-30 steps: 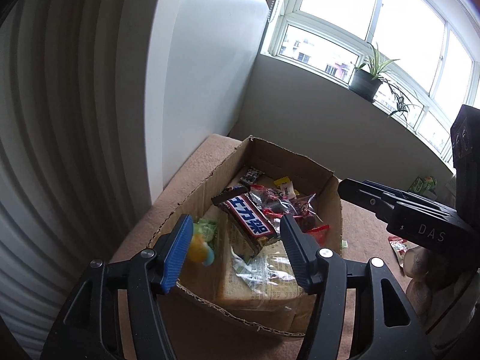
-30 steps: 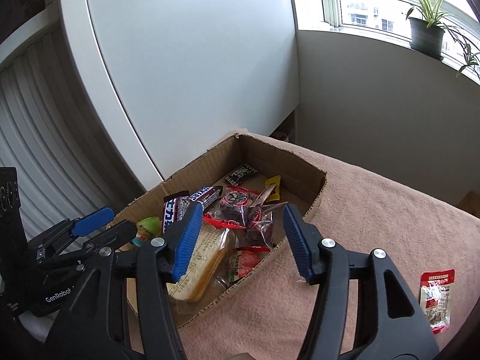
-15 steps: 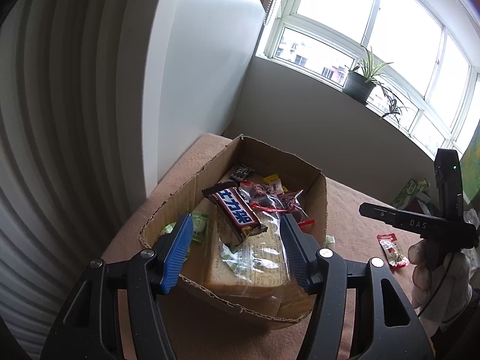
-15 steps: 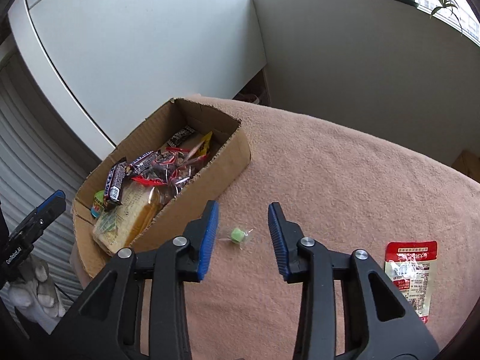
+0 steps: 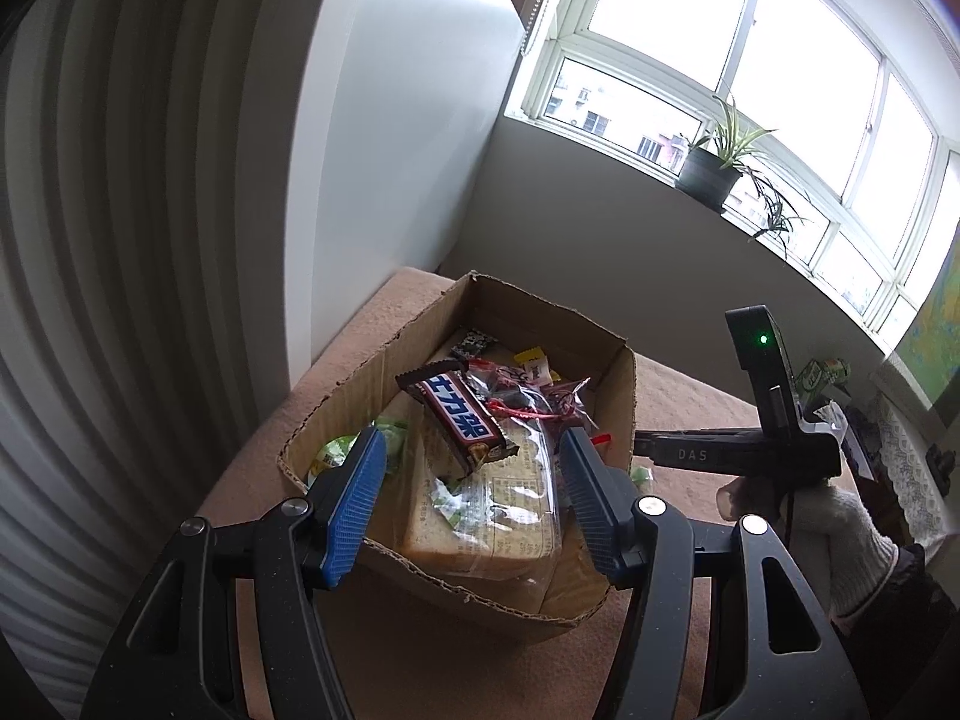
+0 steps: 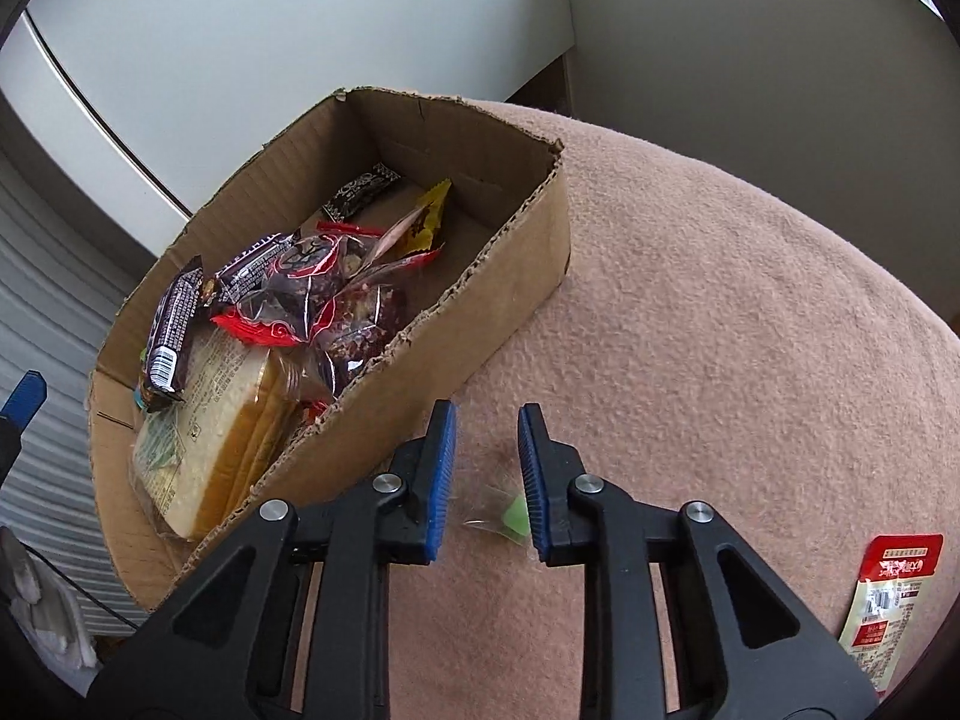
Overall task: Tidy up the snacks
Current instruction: 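Move both grippers open toward the green candy and the red-and-white pouch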
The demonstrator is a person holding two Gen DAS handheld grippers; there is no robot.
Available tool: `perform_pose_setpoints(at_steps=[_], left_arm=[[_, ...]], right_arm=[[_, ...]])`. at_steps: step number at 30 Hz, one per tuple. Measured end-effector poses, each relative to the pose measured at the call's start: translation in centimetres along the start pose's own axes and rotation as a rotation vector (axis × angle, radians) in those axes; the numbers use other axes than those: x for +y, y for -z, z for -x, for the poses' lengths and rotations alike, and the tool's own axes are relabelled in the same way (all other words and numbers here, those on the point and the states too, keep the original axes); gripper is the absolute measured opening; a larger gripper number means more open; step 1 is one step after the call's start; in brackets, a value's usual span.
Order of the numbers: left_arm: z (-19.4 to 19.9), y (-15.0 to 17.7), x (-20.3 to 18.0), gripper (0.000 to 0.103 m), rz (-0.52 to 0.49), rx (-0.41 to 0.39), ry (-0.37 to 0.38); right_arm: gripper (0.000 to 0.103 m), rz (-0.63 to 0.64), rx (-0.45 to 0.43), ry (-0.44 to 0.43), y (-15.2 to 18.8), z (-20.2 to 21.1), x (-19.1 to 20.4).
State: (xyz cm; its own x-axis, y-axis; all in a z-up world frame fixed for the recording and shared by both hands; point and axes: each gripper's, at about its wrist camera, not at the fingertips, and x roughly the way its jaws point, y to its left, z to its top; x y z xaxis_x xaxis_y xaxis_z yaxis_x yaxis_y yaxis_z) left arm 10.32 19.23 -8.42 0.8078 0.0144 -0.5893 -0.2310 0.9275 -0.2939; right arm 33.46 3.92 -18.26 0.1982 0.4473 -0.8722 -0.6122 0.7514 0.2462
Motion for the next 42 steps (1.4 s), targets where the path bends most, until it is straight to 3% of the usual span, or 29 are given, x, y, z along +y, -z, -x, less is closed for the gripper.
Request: perform_pose_setpoints(at_steps=[11,16,22,28,30,32,34,42], left_arm=[[-0.6,0.1,-1.1,0.06,-0.012,0.015,0.023],[-0.5,0.6,-2.6,0.06,-0.035,0.029,0.05],[-0.4,2.1,-6.0,0.06,-0.107,0.061,0.102],[-1.5,4.1,-9.5,0.06,-0.176,0.123,0.151],[-2.0,4.8,-10.7,0.06,-0.2,0.148,0.171],[-2.7,5.4,-12.0,0.06,-0.217,0.175,0.19],[-3.4,6.0,-13.2,0.06,-0.235,0.202,0.206],[-6.8,8.0,-16.7,0.06,-0.247,0.313,0.273]], right_arm=[[0.022,0.138,0.028,-0.008,4.8,1.4,1.2],[0.022,0.218,0.011,0.107,7.9,2.9,1.6],[0.022,0.09,-0.034,0.201,9.1,5.4,-2.7],[0.022,-0.082,-0.154,0.005,11.1,10.2,-6.7],[0.027,-0.138,-0.201,-0.015,11.9,12.0,-8.3],[0.053,-0.191,-0.243,0.0,12.3,13.2,-9.6],[0.072,-0.239,-0.272,0.032,12.8,14.3,-11.5],[0.086,-0.325,-0.264,0.15,13.3,15.1,-16.8]])
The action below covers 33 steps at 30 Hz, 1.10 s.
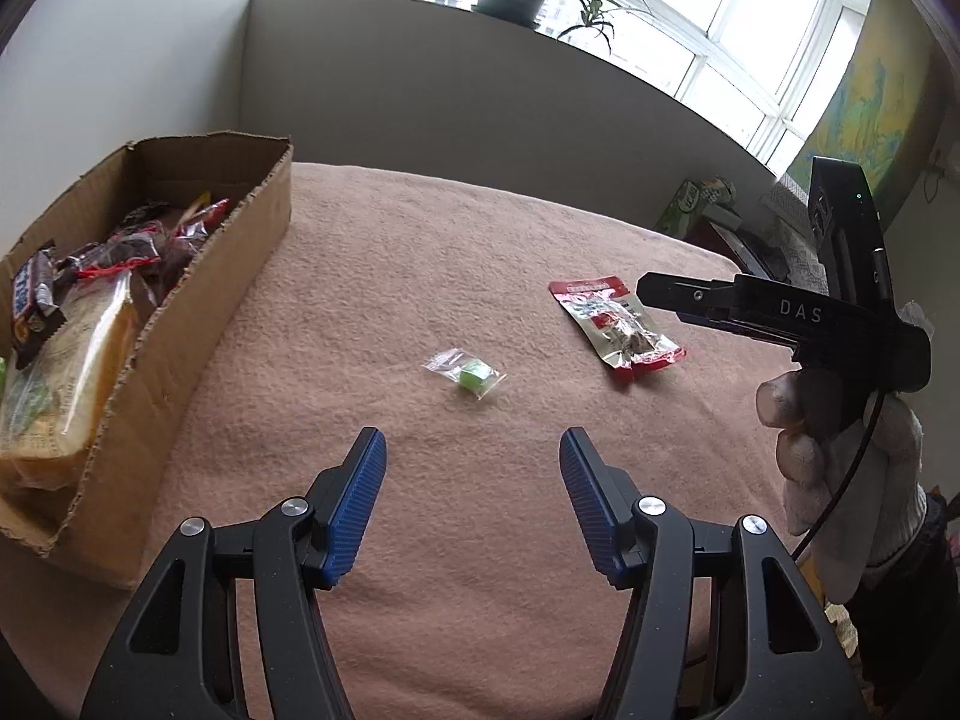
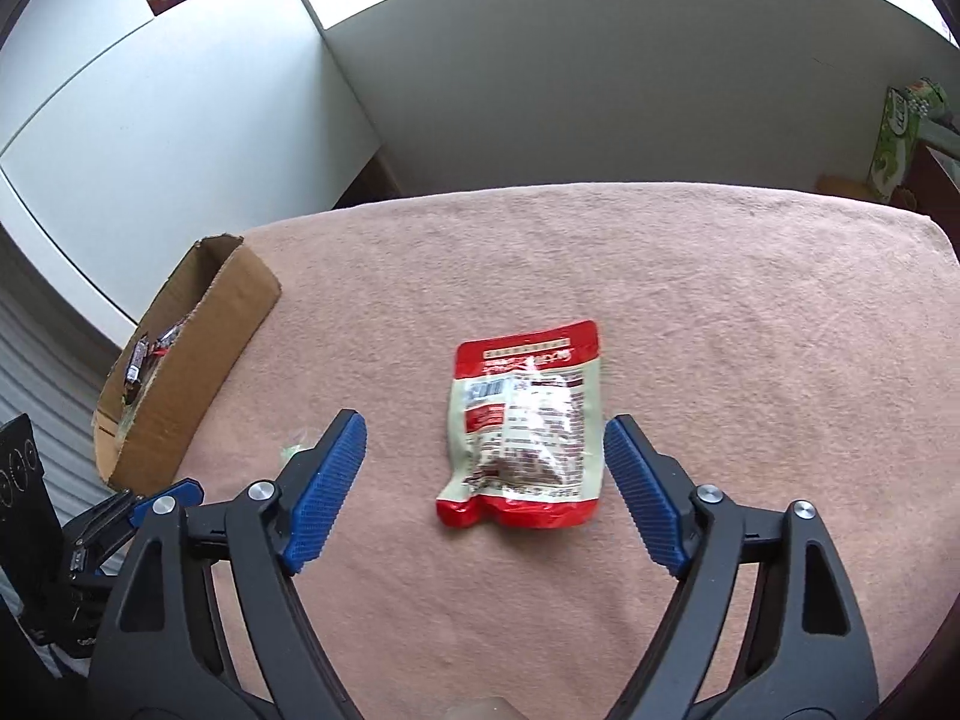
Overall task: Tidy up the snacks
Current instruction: 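Move both grippers open toward the green candy and the red-and-white pouch, then grasp the green wrapped candy with the left gripper while the right grasps the red-and-white pouch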
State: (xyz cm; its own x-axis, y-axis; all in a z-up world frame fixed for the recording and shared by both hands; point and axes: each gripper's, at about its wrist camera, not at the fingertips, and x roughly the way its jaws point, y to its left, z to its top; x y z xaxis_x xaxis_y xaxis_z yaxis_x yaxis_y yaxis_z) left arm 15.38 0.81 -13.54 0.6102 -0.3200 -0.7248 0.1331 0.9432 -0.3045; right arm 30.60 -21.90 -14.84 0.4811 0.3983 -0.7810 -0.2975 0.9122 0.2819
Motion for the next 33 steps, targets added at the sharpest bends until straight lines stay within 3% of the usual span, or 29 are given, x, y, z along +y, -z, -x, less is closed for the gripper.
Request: perform_pose_setpoints(at_steps=[9,16,20,27,29,33], left_arm=[[-3.3,-0.9,-0.1,0.057,0.053,0.069,0.05],[-5.2,-1.8,-1.3,0.048,0.027,0.087,0.02],[-6.2,-2.3,-2.1,0.037,-0.001,0.096,-0.008],[-6.8,-2.5,-2.4,0.035,-0.009,0.087,-0.058],[-6.8,-2.6,-2.3,0.035,0.006,0.081,-0.07],[-7.3,-2.8,-2.3,0.035,-0.005,0.081,-0.088]], right_arm=[[0.086,0.082,0.061,0.082,0.1,-2.6,-0.2],[0.086,0.081,0.069,0.078,0.2,-3.5,-0.5],[0.086,0.09,0.07,0.081,0.4,-3.7,-0.3],[0.086,0.123,0.08,0.124,0.7,-4.9,0.5],[0.092,0.142,0.082,0.131,0.8,-5.1,1.0],[0.093,0.182,0.087,0.166,1.1,-5.6,1.7]])
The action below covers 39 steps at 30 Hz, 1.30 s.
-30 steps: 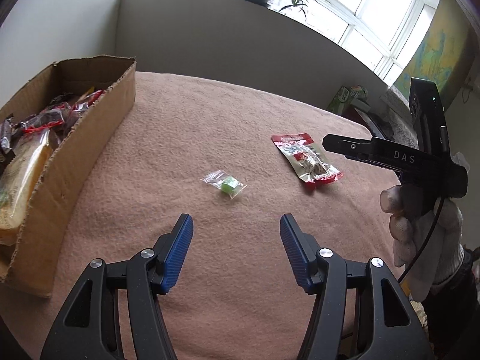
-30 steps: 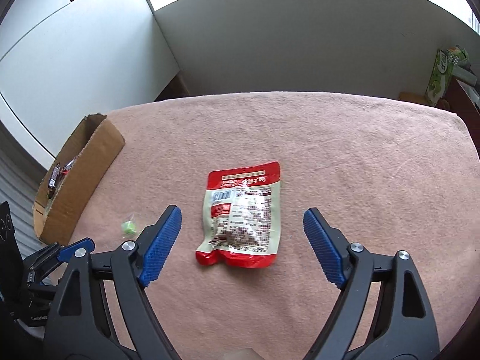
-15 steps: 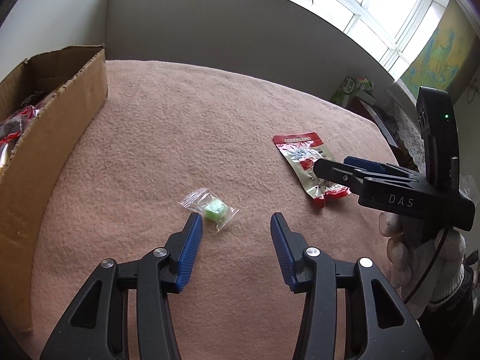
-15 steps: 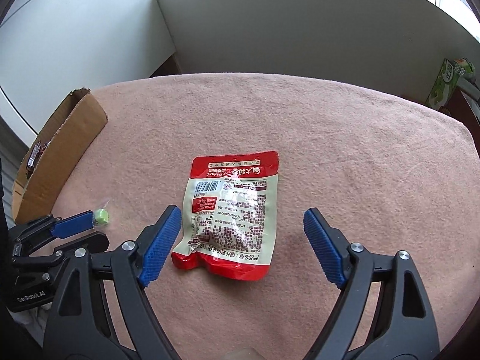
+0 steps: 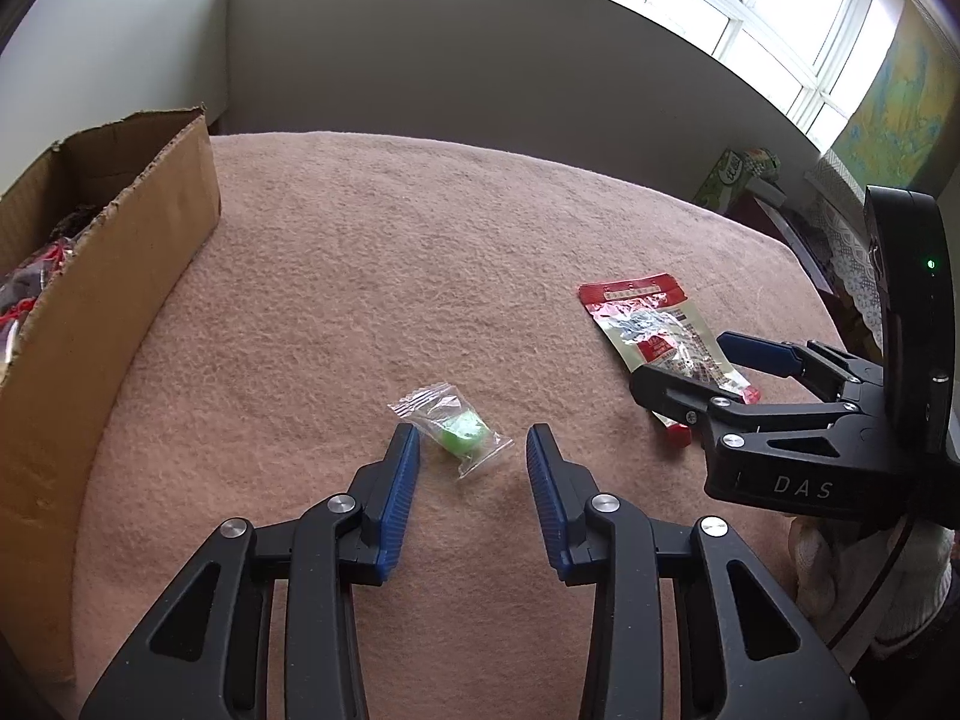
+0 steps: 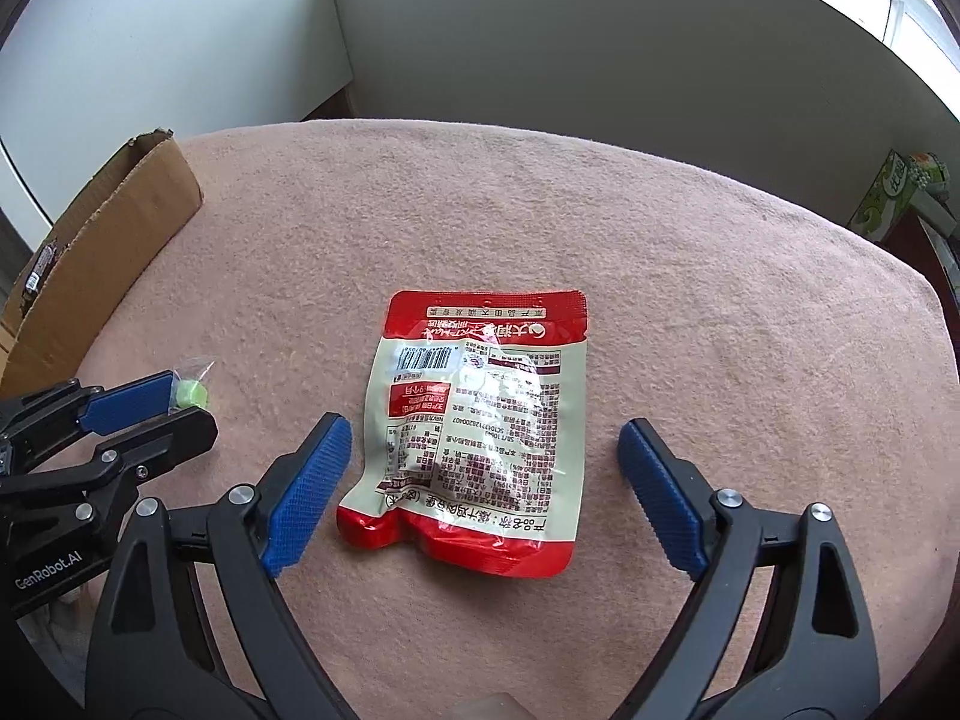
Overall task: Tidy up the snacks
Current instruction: 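Grasp the green wrapped candy with the left gripper while the right grasps the red-and-white pouch, then carry the green candy with the left gripper while the right carries the pouch into the box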
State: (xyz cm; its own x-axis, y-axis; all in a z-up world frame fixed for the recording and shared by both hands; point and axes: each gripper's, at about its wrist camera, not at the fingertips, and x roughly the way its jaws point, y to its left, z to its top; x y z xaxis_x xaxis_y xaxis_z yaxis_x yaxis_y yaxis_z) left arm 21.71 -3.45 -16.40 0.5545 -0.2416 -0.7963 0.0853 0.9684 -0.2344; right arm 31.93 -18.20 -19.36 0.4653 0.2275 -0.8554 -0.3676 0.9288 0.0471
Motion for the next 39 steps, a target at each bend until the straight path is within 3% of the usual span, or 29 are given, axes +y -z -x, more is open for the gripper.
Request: perform_pose_setpoints(at_steps=[2,4,6,10,17,29,39], left_arm=[[-0.2,-0.2,-0.2,0.035,-0.012,-0.003,-0.014],[-0.3,-0.2,-0.2,0.024,-0.017,-0.008,-0.031],[-0.4,-0.2,-0.1,0.022,-0.018,-0.012,-0.031],[-0.2,-0.1,0.3,0.02,-0.013,-0.016,-0.021],[0.1,0.0,0.3,0.019,-0.016,-0.024,-0.017],[2.4,0.4,1.8,0.019,0.018,-0.059,0.033],[6.1,0.6,2.9,0.019,-0.003,-0.122,0.026]], right_arm=[[0.093,0.019,0.003,0.009,0.1,-0.1,0.4],[0.093,0.034,0.007,0.014,0.1,-0.3,0.8],[0.093,0.039,0.01,0.018,0.0,-0.4,1.0],[0.074,0.044,-0.004,0.023,0.1,-0.1,1.2],[0.061,0.017,-0.022,-0.015,0.6,1.1,0.8],[0.059,-0.006,-0.062,-0.008,1.0,3.3,0.4],[0.059,0.016,-0.109,-0.025,0.6,6.1,1.9]])
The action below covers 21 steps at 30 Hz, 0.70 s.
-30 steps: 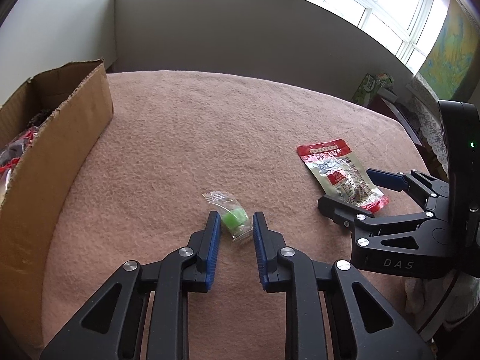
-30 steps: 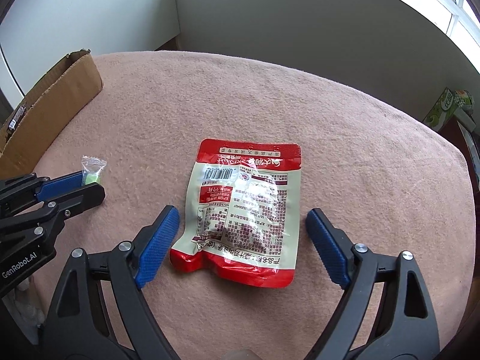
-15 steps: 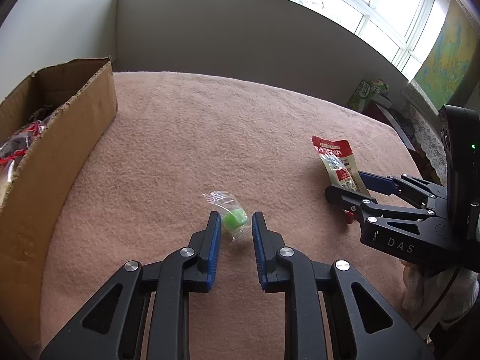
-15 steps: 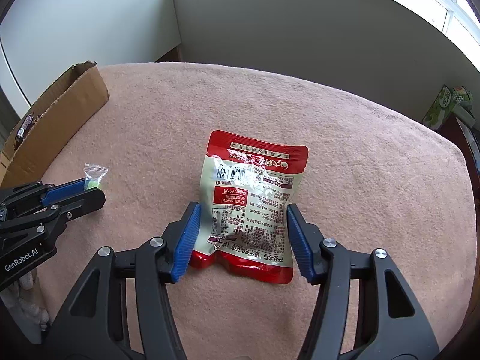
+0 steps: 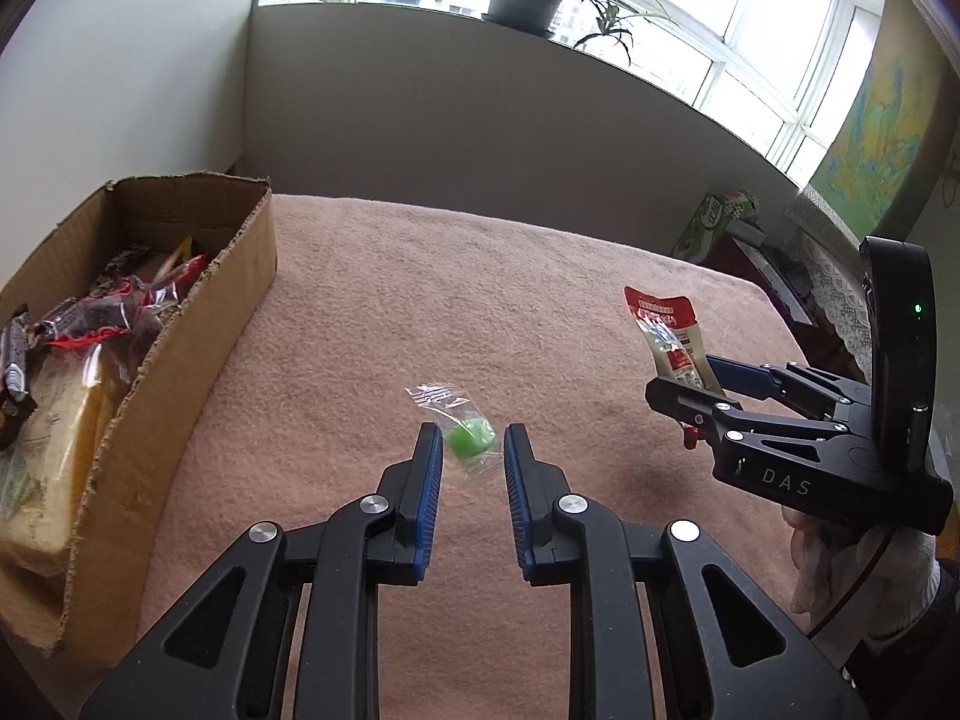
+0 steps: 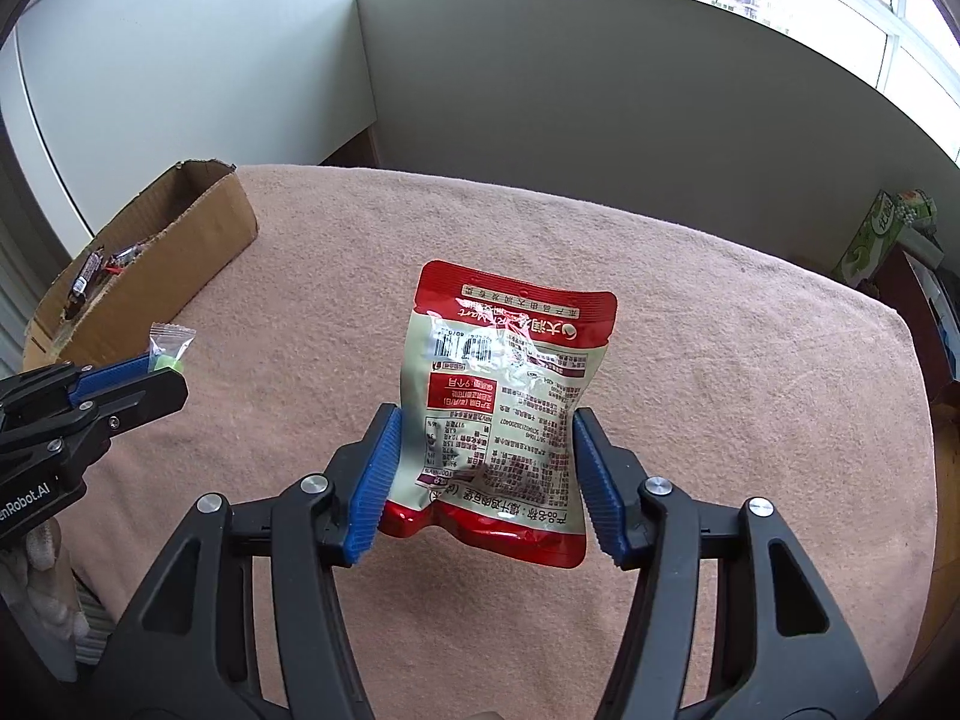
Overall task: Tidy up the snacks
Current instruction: 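Carry the green candy with the left gripper while the right carries the pouch into the box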
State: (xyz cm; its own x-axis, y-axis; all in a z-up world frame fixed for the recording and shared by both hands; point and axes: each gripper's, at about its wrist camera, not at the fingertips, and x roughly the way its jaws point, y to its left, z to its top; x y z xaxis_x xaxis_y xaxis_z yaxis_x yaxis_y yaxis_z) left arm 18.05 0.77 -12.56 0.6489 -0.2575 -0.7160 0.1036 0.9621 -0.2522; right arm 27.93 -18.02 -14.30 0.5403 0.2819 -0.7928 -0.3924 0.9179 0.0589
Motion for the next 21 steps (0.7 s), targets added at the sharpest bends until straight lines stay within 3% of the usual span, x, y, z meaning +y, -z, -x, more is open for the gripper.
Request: perform_pose_setpoints(at_steps=[11,21], left_arm=[[3.0,0.0,1.1,0.019,-0.028,-0.062,-0.034],[7.0,-0.4,5.8,0.019,0.04,-0.14,-0.094]], right_arm=[[0.059,0.044,-0.045,-0.038,-2.0,1.6,3.8],[0.059,0.107,-0.093,-0.11,-6.1,1.9,9.5]])
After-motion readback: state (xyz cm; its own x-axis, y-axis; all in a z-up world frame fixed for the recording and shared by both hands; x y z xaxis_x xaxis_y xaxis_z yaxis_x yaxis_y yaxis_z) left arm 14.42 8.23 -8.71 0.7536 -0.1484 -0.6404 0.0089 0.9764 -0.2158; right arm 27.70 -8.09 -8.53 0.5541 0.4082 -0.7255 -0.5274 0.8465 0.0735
